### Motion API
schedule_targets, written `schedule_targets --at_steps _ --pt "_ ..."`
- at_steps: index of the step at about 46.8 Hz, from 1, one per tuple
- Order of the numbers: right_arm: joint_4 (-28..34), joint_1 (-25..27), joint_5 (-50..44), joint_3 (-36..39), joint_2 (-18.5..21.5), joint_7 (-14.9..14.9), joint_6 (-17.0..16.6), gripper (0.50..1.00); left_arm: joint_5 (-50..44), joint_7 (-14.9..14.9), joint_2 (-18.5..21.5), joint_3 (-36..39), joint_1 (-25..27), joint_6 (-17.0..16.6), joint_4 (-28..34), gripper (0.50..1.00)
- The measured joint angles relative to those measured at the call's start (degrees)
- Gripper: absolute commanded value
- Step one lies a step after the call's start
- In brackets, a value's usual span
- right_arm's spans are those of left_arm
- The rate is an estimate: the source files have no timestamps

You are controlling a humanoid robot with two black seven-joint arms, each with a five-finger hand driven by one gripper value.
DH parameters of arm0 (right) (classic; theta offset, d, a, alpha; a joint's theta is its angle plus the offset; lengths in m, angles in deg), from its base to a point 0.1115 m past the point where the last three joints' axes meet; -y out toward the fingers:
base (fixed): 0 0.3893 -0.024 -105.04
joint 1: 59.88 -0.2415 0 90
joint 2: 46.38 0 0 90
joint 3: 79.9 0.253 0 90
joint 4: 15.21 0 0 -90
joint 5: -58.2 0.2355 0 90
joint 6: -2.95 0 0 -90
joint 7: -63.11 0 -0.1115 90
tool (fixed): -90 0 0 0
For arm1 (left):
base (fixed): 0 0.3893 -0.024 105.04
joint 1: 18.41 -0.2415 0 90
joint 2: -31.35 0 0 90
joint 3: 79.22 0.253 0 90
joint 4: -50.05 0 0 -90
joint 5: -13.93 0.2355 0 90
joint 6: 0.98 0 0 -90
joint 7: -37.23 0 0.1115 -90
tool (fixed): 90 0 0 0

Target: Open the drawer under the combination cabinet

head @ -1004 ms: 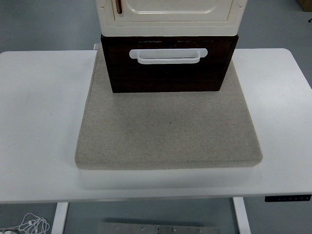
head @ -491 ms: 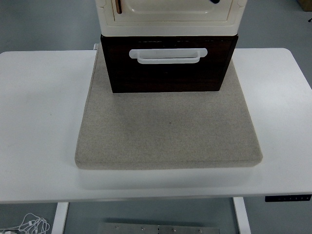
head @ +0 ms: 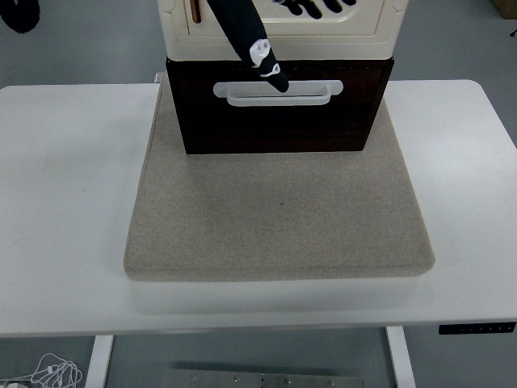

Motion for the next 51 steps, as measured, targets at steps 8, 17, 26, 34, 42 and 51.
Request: schedule_targets --at_steps 8,17,26,34,42,51 --pt "0.00 0.01 0.00 0.00 0.00 0.00 0.00 0.926 0.01 -6.05 -2.56 0.36 -0.35 -0.29 -0.13 1.000" --pt "0.00 0.01 0.00 0.00 0.00 0.01 0.00 0.926 -0.07 -12.14 -3.06 0.33 -1.13 -0.79 -0.15 1.000" --pt "0.00 -0.04 0.00 0.00 0.00 0.01 0.00 0.926 -0.14 -15.66 -3.08 0.29 -1.35 -0.79 -0.36 1.000" --pt "0.00 -0.03 0.00 0.00 0.00 0.01 0.00 0.926 -0.16 -17.79 -4.44 0.41 -2.72 -0.79 -1.60 1.000" --pt "0.00 -0.01 0.00 0.00 0.00 0.01 0.00 0.926 0.01 -18.10 -6.86 0.47 -5.29 -0.91 -4.84 1.000" --pt "0.00 0.01 0.00 0.00 0.00 0.01 0.00 0.926 0.17 -18.10 -9.75 0.47 -7.95 -0.98 -8.76 1.000"
